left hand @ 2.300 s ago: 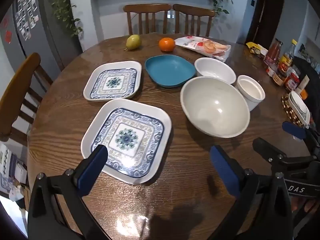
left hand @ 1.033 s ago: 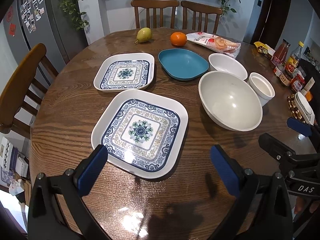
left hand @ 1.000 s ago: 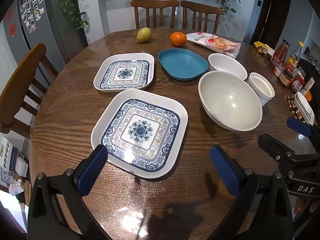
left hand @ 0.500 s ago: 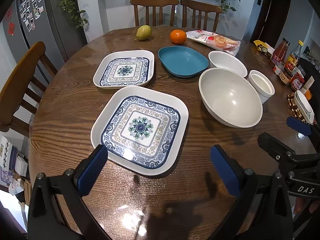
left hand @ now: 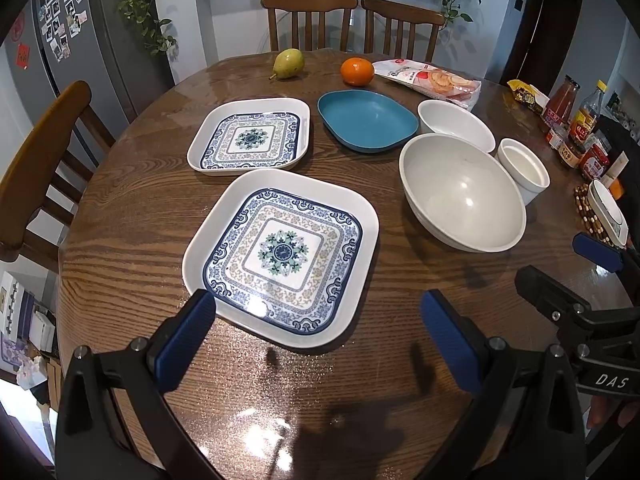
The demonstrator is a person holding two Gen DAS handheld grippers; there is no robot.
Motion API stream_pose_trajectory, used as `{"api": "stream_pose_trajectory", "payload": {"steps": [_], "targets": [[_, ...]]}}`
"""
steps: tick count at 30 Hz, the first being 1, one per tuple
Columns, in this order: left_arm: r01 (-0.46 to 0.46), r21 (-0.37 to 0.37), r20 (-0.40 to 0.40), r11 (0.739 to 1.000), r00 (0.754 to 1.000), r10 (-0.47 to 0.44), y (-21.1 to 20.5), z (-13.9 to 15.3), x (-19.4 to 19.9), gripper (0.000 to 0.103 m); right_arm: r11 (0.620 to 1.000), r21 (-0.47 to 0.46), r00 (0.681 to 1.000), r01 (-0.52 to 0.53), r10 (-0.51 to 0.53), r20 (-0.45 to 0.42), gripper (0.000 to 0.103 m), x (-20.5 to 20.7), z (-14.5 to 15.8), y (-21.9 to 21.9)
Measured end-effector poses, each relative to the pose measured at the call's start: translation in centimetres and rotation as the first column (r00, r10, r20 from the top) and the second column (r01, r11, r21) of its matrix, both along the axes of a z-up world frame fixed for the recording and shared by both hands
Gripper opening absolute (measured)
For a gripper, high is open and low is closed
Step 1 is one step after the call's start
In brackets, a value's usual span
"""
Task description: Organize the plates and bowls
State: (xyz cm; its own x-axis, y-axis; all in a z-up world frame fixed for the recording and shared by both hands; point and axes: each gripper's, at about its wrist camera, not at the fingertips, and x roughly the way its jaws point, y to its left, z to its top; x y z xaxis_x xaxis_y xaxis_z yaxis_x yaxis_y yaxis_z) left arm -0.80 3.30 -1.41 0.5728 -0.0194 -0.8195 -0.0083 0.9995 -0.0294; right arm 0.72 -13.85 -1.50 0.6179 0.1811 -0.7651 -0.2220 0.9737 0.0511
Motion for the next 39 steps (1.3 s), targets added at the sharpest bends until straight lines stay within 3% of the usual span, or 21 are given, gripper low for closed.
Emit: {"api": "stream_pose_trajectory", "payload": {"steps": [27,34,39], "targets": [[-0.003,-0.008,-0.006,1.000,1.000,0.003,1.0,-0.3,0.2,0.102,1.000,0.004,1.000,-0.009,0.009,-0.010,0.103,-0.1,-0.5,0.7],[-0.075,-0.092,-0.014,0.993,0.997,0.074,5.1,-0.5,1.3,0.102,0.998,0.030,0.997,-0.054,0.056,-0.048,0.103,0.1,-1.2,2.1],[-0.144,-0.079,-0.056,0.986,0.989,0.140,8.4,-1.8,2.2,0.102,0.991,0.088,0.988,-0.105,0.114,-0.102,0.103,0.1,-2.1,3.9]]}}
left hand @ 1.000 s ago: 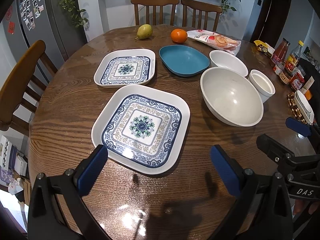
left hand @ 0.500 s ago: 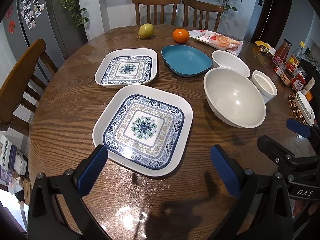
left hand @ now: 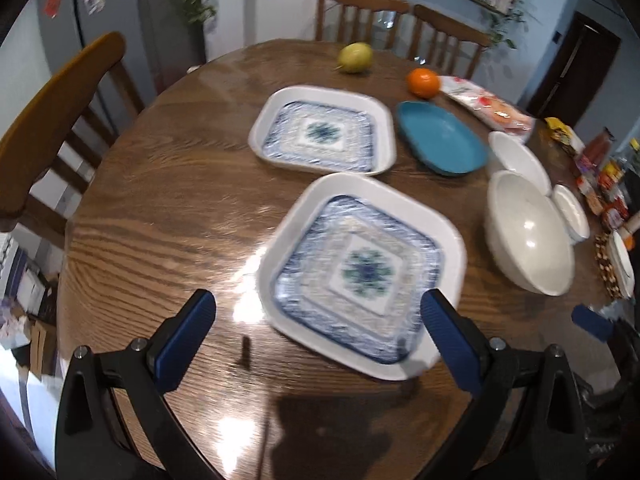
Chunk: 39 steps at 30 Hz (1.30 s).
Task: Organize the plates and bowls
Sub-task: 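Move the left gripper to the larger blue-patterned square plate and grasp its rim, then lift the square plate with the left gripper and carry it toward the other square plate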
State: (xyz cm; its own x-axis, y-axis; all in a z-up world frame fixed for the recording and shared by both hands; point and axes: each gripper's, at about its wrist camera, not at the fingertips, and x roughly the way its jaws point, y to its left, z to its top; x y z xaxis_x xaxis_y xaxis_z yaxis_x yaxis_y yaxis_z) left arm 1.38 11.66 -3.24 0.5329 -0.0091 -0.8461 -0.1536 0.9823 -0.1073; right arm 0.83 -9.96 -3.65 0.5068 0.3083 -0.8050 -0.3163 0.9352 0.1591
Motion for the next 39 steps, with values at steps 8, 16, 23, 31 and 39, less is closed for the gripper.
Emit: {"api": "stream_pose_trajectory", "payload": {"steps": [8,16,23,31,39], "targets": [[0.060,0.011,-0.028,0.998,0.998,-0.060,2.1,-1.5,1.9,0.086,0.997,0.058,0.994,-0.046,0.051,-0.095,0.103,1.7,-1.6,3.6],[0.166,0.019,-0.067,0.986,0.984,-0.164,2.6,-3.5,4.3,0.048,0.996,0.090,0.986,-0.007,0.021,-0.163,0.078,4.7,-3.3,5.9],[0.211,-0.022,-0.067,0.977,0.975,-0.212,2.9,-3.9,4.7,0.033,0.998,0.068,0.984,-0.004,0.016,-0.177,0.041,5.9,-3.9,6.7],[0.199,-0.020,-0.074,0.980,0.977,-0.200,2.9,-3.7,3.2,0.026,1.000,0.009,0.989,-0.020,0.021,-0.144,0.015,6.1,-3.8,7.2],[0.092,0.033,-0.037,0.995,0.995,-0.091,4.7,-1.8,-2.0,0.025,0.989,0.028,0.982,-0.142,0.144,-0.120,0.015,4.3,-1.8,9.5]]}}
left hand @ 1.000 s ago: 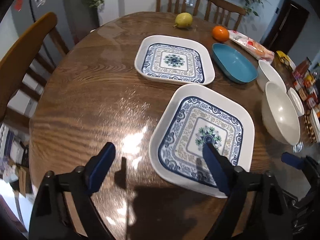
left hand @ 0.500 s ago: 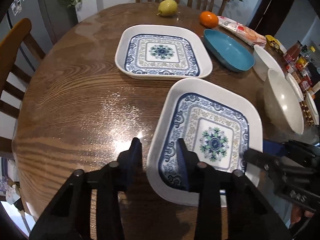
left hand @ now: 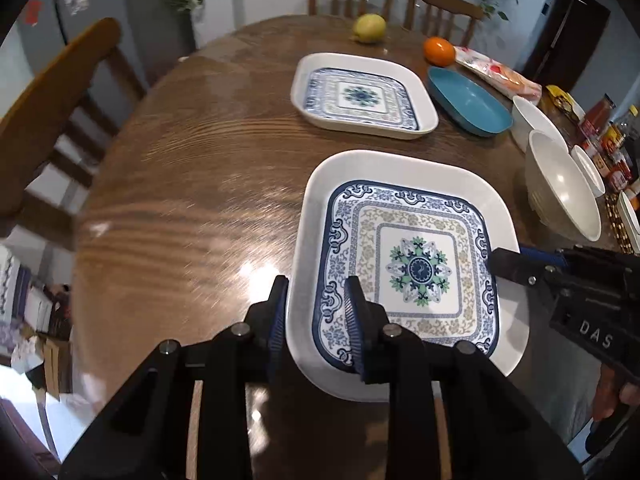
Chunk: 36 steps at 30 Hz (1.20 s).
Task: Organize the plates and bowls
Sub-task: 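Lift the square plate with the left gripper and carry it toward the other square plate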
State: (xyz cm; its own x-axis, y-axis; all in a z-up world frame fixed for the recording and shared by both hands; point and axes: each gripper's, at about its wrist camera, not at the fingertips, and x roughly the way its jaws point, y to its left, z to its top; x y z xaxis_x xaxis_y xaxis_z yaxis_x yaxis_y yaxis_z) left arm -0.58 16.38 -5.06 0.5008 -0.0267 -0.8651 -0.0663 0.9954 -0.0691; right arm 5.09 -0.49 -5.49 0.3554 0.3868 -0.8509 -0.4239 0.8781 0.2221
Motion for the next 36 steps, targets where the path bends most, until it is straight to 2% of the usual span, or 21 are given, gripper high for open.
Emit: {"api": "stream_pose_trajectory", "payload": {"steps": [3,9,11,12,14,15,16,20,27,30,33,36], "targets": [[-0.032,0.010,0.012,0.999,0.999,0.032,0.8,0.5,-1.1,0.025,0.999,0.005,0.999,-0.041,0.041,-0.009,0.015,-0.4,0.0,1.1],[-0.090,0.001,-0.006,0.996,0.996,0.090,1.4,-0.5,-1.7,0.027,0.997,-0.014,0.996,-0.079,0.079,-0.043,0.016,-0.7,-1.2,2.3],[-0.108,-0.010,-0.013,0.994,0.994,0.108,1.9,-0.8,-1.8,0.035,0.996,-0.001,0.995,-0.085,0.084,-0.047,0.016,-0.9,-1.3,2.4],[-0.115,-0.015,-0.017,0.993,0.993,0.115,2.0,-0.9,-1.8,0.042,0.996,0.008,0.994,-0.093,0.093,-0.049,0.017,-0.9,-1.3,2.5],[-0.123,-0.011,-0.006,0.992,0.992,0.123,2.1,-0.5,-1.9,0.059,0.995,0.004,0.994,-0.104,0.105,-0.029,0.022,-1.1,-1.0,2.7],[-0.123,-0.003,0.004,0.992,0.992,0.123,2.1,-0.1,-2.0,0.071,0.994,0.003,0.994,-0.111,0.111,-0.014,0.027,-1.3,-0.6,2.7],[-0.125,0.005,0.017,0.992,0.992,0.125,2.1,0.3,-2.1,0.078,0.993,0.002,0.993,-0.120,0.120,0.005,0.031,-1.5,-0.2,2.6],[-0.133,0.010,0.053,0.991,0.990,0.133,2.5,1.7,-2.1,0.079,0.993,0.008,0.992,-0.117,0.116,0.058,0.035,-1.4,1.4,1.7],[-0.120,0.010,0.111,0.993,0.987,0.118,2.4,4.7,-0.4,0.086,0.997,0.066,0.996,-0.050,0.045,0.073,0.035,0.4,4.1,-0.7],[-0.098,-0.015,0.132,0.995,0.986,0.100,1.9,6.3,1.0,0.089,0.996,0.087,0.997,-0.013,0.006,0.078,0.036,1.3,5.2,-1.4],[-0.071,-0.040,0.156,0.997,0.985,0.076,1.1,7.7,1.9,0.102,0.992,0.124,0.997,0.030,-0.039,0.069,0.036,2.7,6.4,-2.1],[-0.031,-0.084,0.180,0.996,0.983,0.046,0.3,9.3,3.3,0.102,0.987,0.149,0.994,0.063,-0.075,0.073,0.037,3.9,7.3,-2.4]]}}
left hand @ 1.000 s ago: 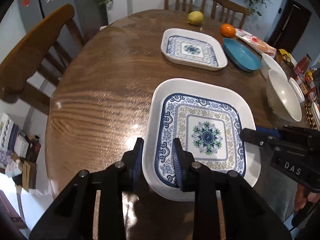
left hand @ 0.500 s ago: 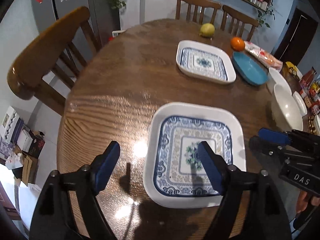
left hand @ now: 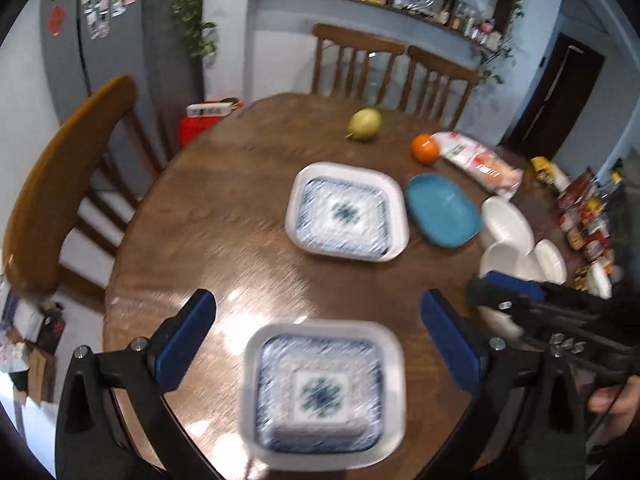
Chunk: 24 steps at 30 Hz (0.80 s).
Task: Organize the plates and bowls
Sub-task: 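Lift the square plate with the left gripper and carry it toward the other square plate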
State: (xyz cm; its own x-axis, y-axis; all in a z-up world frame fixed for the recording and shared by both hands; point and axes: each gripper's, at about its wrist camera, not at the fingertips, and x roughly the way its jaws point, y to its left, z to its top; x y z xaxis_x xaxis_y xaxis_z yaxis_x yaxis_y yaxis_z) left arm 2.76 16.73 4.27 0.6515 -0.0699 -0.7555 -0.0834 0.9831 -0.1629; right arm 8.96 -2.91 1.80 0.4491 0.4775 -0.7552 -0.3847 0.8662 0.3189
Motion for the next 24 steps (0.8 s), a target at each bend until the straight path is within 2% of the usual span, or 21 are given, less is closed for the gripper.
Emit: {"api": "stream_pose_trajectory", "payload": {"steps": [3,7,10,12,16,21,24], "targets": [[0.017,-0.033,0.020,0.999,1.000,-0.016,-0.1,1.5,1.8,0.102,1.000,0.016,1.000,0.025,-0.025,0.019,0.037,0.9,1.0,-0.1],[-0.005,-0.010,0.014,1.000,1.000,0.005,0.3,2.0,5.0,0.102,0.998,0.040,0.998,0.049,-0.050,0.035,0.037,2.4,1.8,0.3],[-0.033,0.027,-0.056,0.999,0.998,0.035,0.9,-0.1,8.2,0.102,0.997,0.038,0.998,0.062,-0.062,0.001,0.037,4.2,1.1,1.2],[-0.046,0.047,-0.094,0.998,0.994,0.050,1.5,-1.9,9.7,0.102,0.998,0.003,0.997,0.071,-0.070,-0.020,0.037,5.5,0.1,2.1],[-0.058,0.032,-0.164,0.998,0.985,0.062,2.7,-5.2,11.7,0.102,0.994,-0.061,0.995,0.089,-0.091,-0.031,0.037,7.2,-1.7,3.2],[-0.049,0.071,-0.174,0.996,0.983,0.061,3.1,-8.0,12.6,0.099,0.988,-0.107,0.990,0.108,-0.117,-0.078,0.037,9.1,-4.2,4.1],[-0.049,0.054,-0.178,0.997,0.982,0.058,3.5,-8.8,13.2,0.090,0.986,-0.134,0.989,0.103,-0.116,-0.094,0.037,9.7,-5.3,4.7]]}}
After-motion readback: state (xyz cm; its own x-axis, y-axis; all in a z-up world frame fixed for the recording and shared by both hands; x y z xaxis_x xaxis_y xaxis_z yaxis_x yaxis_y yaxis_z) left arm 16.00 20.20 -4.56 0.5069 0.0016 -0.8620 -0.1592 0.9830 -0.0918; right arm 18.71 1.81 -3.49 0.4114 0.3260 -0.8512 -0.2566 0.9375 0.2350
